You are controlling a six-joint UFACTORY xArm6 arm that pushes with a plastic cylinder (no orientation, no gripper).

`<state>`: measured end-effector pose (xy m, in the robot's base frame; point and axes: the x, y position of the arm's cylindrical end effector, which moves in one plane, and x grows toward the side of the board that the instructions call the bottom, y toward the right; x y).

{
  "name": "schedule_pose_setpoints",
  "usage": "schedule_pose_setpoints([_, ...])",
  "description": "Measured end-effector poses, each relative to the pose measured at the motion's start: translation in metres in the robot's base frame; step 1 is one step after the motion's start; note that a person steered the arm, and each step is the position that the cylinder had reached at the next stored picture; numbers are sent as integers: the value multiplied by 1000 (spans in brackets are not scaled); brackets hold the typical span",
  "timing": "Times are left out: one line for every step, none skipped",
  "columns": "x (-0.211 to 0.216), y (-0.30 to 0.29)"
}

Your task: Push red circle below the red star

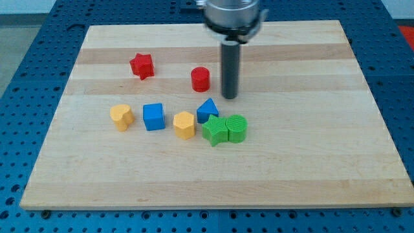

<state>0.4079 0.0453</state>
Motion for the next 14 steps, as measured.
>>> schedule_pose_setpoints([-25, 1])
schedule_pose_setpoints([-26, -55])
schedule_pose_setpoints([-26, -111])
schedule_pose_setpoints([-27, -109])
schedule_pose_setpoints([-46, -81])
schedule_pose_setpoints([-54, -90])
schedule_pose_setpoints([-45, -124])
schedule_pose_setpoints([-40, -154])
schedule_pose_setpoints([-40, -160])
schedule_pose_setpoints([-35, -120])
schedule_pose_setpoints([-12, -123])
schedule_pose_setpoints([3, -144])
schedule_pose_setpoints([4, -177])
schedule_pose_setpoints([-7, -188])
